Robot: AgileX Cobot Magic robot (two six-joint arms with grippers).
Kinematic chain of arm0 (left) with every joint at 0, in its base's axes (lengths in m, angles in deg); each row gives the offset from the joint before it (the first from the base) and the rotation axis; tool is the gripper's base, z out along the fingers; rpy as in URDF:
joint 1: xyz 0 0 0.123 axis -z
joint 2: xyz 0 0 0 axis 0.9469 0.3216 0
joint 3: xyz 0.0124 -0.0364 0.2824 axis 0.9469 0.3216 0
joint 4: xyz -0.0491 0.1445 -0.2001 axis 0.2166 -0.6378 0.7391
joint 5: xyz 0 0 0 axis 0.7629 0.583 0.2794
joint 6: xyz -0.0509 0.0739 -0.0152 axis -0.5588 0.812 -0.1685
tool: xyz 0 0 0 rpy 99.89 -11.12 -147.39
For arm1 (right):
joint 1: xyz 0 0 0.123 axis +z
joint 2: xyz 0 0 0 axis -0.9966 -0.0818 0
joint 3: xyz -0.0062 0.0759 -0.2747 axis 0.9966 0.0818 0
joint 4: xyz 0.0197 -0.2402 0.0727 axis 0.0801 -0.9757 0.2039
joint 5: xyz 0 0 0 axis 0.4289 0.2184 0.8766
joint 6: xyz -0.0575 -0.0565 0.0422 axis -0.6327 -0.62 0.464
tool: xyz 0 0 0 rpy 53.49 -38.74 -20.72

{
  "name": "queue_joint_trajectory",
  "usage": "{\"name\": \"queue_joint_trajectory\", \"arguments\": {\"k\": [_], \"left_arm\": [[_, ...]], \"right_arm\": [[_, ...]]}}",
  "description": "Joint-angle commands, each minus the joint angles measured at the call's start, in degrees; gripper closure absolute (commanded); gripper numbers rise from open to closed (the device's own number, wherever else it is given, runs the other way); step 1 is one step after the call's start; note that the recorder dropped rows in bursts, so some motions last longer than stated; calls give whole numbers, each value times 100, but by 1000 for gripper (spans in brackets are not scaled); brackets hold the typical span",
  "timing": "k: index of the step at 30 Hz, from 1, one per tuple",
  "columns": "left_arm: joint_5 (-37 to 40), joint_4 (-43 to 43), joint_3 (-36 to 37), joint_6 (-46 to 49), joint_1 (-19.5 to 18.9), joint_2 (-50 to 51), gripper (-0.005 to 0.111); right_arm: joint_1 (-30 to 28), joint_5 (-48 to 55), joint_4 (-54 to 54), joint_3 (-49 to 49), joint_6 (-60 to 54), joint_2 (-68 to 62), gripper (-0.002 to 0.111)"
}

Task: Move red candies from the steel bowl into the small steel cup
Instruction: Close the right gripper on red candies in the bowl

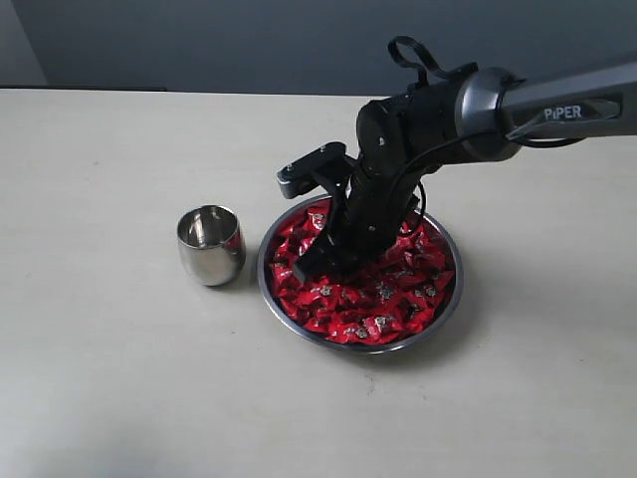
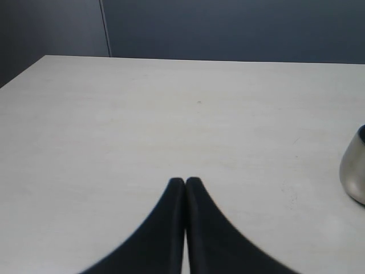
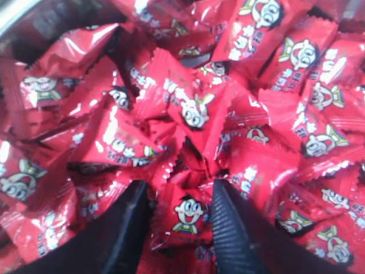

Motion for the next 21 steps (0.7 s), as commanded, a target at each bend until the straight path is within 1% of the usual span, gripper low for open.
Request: {"name": "queue_joint_trajectory", "arguments": {"k": [1, 10, 12, 14, 17, 19, 21], "left_arm": [[-47, -6, 26, -8, 55, -27, 106], [-47, -6, 26, -8, 55, -27, 106], [-47, -6, 26, -8, 55, -27, 106], [-47, -6, 26, -8, 55, -27, 106], [-47, -6, 26, -8, 55, -27, 106], [-47, -6, 26, -8, 55, -27, 106], [-47, -6, 26, -8, 55, -27, 106]], "right_arm": [[11, 91, 0, -22, 9, -58, 70], [11, 128, -11, -22, 9, -56, 71], [11, 149, -11, -22, 9, -56, 73], [11, 178, -22, -22, 9, -56, 79], [11, 199, -35, -22, 9, -56, 95], [11, 214, -84, -22, 9, -56, 103], [11, 225, -97, -22, 9, -35, 108]]}}
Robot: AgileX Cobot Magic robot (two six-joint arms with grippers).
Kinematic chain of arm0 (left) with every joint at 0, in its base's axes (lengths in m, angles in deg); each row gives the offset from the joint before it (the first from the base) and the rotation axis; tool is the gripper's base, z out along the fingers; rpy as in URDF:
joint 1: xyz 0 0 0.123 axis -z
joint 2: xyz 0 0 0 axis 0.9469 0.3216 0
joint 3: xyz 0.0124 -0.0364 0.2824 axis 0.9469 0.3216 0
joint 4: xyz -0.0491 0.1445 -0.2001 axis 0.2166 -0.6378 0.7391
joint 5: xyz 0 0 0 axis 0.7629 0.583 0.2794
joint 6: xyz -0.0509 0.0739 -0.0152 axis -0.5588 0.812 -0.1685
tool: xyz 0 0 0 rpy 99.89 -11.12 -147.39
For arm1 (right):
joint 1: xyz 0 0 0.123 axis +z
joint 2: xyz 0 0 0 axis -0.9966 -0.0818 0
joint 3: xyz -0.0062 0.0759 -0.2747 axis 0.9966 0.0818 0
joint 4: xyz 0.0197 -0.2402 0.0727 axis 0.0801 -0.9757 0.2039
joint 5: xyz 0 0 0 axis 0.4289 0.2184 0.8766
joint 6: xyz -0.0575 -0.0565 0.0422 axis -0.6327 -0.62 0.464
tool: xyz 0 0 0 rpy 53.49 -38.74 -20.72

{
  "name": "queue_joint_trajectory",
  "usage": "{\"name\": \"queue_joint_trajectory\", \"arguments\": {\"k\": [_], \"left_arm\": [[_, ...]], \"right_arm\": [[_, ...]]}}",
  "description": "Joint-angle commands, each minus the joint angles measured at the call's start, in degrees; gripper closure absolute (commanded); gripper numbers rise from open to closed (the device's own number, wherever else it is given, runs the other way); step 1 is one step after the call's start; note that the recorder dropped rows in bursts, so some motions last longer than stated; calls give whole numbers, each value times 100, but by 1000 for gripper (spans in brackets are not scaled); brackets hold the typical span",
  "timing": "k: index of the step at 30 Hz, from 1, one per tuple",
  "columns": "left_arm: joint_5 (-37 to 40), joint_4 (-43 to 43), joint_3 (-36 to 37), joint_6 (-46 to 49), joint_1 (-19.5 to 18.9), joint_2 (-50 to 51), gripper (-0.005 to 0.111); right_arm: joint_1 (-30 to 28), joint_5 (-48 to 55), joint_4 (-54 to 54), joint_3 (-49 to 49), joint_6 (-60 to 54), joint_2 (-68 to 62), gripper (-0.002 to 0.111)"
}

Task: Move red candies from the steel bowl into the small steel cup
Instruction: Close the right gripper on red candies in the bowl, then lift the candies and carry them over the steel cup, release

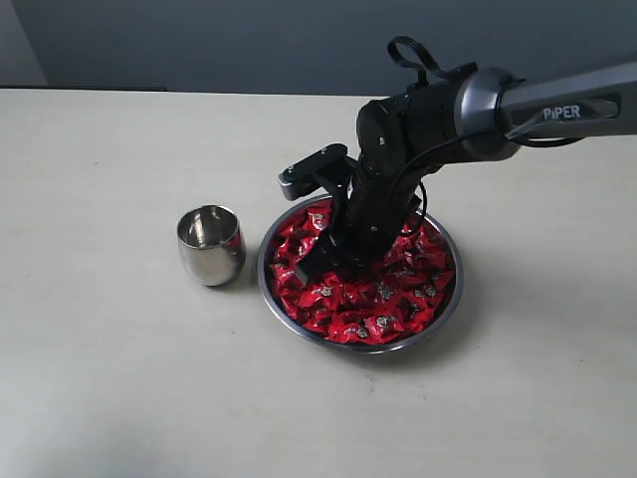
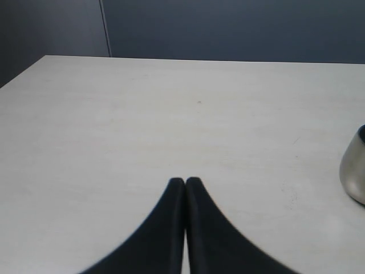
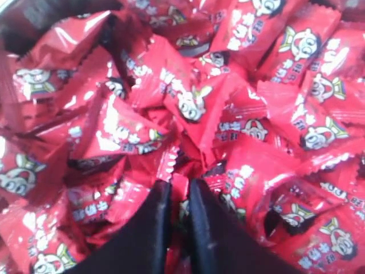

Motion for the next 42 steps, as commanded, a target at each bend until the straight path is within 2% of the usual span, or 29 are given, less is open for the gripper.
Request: {"name": "queue_joint_trajectory", "arguments": {"k": [1, 27, 33, 42], "left_arm": [[-47, -6, 26, -8, 55, -27, 106], [-47, -6, 26, -8, 55, -27, 106], [-47, -6, 26, -8, 55, -27, 106], [-47, -6, 26, -8, 55, -27, 106]], "right_arm": [[11, 126, -97, 4, 5, -13, 108], [11, -302, -143, -9, 96, 1077, 108], [11, -397, 428, -626, -218, 1109, 108], [11, -358, 2572, -1548, -1932, 598, 108]]}}
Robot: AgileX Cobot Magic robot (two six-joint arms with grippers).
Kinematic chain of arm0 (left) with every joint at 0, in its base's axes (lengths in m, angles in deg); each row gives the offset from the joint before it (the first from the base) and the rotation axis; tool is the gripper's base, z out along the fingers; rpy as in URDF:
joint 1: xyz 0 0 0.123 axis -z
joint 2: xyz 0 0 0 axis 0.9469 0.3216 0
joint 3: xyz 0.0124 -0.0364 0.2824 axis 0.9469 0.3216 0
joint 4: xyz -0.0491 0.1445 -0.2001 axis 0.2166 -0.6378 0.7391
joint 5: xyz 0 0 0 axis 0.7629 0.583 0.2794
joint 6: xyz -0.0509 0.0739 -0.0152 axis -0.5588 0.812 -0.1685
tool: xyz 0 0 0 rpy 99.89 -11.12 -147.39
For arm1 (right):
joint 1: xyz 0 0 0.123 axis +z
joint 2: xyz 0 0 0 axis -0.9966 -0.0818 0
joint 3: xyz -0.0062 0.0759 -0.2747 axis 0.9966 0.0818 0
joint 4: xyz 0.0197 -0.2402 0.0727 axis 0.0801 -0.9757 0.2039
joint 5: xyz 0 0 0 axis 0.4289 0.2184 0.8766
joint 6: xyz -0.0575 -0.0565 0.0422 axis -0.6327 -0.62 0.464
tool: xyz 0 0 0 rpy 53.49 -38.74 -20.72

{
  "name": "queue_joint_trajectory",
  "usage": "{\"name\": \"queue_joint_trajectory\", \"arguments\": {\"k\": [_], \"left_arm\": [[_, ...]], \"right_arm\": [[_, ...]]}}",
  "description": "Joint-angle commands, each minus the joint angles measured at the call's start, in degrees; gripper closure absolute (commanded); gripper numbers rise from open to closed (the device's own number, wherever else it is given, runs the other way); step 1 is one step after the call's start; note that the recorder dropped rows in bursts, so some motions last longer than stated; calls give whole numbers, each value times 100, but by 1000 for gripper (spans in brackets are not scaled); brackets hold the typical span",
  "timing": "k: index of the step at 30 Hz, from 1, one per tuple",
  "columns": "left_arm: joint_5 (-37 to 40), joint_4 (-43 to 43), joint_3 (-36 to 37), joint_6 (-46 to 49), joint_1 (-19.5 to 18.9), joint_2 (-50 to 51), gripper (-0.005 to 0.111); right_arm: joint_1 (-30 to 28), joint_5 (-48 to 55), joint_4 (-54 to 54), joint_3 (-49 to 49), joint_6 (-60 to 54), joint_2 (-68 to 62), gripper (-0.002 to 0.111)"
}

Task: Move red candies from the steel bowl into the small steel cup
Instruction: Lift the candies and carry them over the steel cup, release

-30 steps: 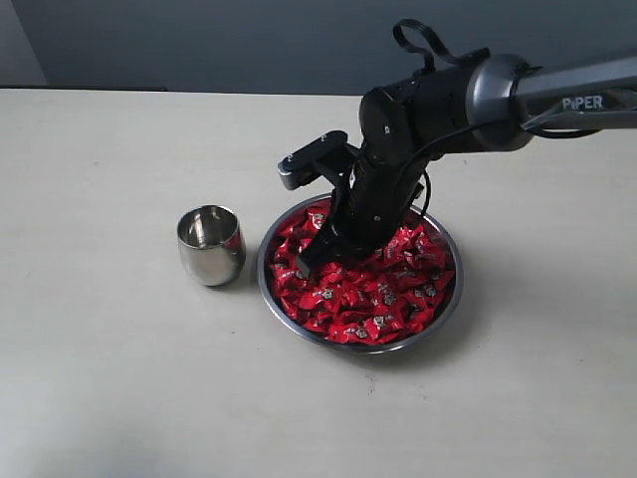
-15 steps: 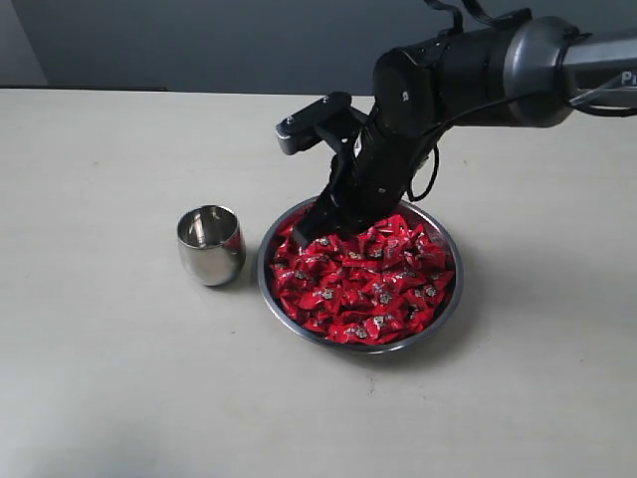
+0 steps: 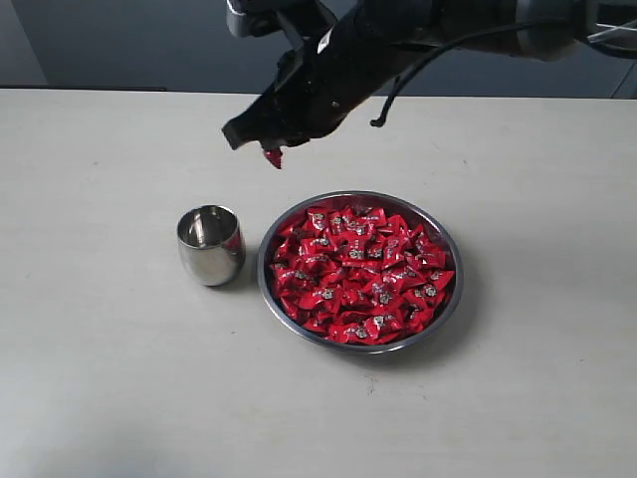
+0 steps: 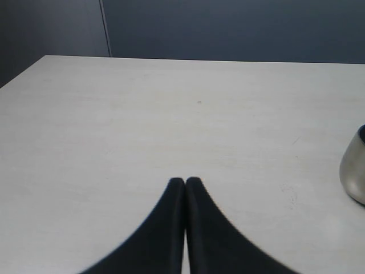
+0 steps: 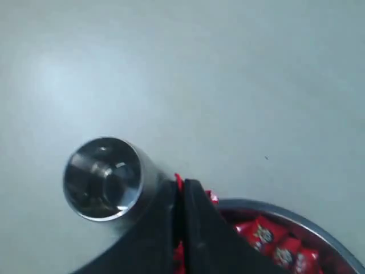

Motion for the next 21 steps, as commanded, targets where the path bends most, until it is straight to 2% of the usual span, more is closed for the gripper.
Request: {"name": "queue_joint_trajectory", "arguments": {"k": [1, 4, 11, 21], "left_arm": [[-47, 3, 26, -8, 55, -27, 106], [-47, 3, 26, -8, 55, -27, 106], [-47, 3, 26, -8, 55, -27, 106], [-47, 3, 26, -8, 55, -27, 106]], "right_arm": [[-2, 148, 1177, -378, -929, -304, 108], [54, 322, 1480, -594, -1123, -548, 108], [384, 359, 1447, -890, -1182, -984, 108], [396, 540, 1296, -932, -1182, -1234, 108]]}}
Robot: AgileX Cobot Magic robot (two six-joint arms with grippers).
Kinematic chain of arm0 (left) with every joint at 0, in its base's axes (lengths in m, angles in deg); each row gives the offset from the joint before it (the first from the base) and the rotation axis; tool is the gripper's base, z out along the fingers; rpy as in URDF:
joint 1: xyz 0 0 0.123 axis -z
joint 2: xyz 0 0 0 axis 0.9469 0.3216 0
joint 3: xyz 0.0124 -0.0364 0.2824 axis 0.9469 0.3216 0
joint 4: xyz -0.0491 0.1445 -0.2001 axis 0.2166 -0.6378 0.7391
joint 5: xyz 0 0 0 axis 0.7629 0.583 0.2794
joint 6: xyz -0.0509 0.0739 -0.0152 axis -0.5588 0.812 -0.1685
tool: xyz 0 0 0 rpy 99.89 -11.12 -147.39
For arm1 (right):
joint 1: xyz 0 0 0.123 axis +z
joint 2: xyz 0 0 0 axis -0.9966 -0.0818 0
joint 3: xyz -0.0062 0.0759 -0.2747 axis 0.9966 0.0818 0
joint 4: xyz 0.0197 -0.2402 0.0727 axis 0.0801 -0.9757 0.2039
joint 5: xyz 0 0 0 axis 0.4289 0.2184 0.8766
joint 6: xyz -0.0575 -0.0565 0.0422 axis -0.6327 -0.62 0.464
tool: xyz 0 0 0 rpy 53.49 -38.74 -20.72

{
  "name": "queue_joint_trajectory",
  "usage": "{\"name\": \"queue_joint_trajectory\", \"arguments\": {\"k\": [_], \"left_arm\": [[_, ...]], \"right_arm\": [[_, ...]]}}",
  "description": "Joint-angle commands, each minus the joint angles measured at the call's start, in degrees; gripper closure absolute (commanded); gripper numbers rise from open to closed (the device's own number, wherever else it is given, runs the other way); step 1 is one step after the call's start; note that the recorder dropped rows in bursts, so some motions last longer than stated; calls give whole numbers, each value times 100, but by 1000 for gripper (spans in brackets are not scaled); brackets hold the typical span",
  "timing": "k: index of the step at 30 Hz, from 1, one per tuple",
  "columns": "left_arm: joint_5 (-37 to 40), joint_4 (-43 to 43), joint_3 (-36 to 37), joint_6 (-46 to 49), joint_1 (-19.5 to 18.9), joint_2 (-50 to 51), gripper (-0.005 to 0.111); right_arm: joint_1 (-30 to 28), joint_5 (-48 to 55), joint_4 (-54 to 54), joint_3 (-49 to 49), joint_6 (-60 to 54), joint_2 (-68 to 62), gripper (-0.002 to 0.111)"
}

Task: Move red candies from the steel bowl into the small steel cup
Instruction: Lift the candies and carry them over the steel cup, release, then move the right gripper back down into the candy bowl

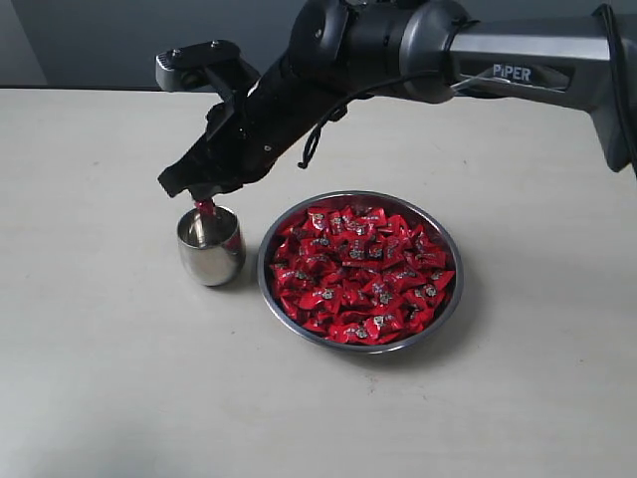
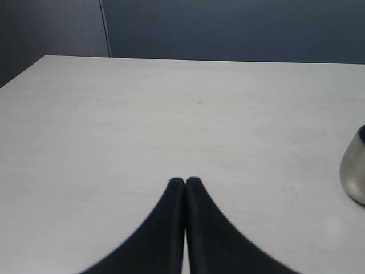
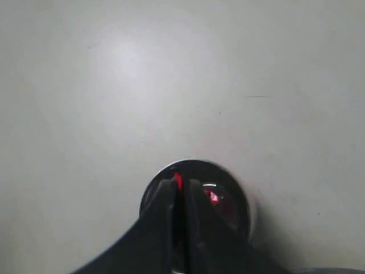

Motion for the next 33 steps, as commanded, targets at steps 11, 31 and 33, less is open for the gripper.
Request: {"name": "queue_joint_trajectory", "arguments": {"k": [11, 31, 33], "left_arm": [[-47, 3, 26, -8, 55, -27, 106], [-47, 3, 26, -8, 55, -27, 106], [-47, 3, 26, -8, 55, -27, 106]], "right_arm": [[-17, 94, -221, -42, -26, -161, 67], [-1064, 217, -2449, 863, 1331, 1122, 103], [-1347, -4, -2172, 1255, 1331, 1241, 103]]}}
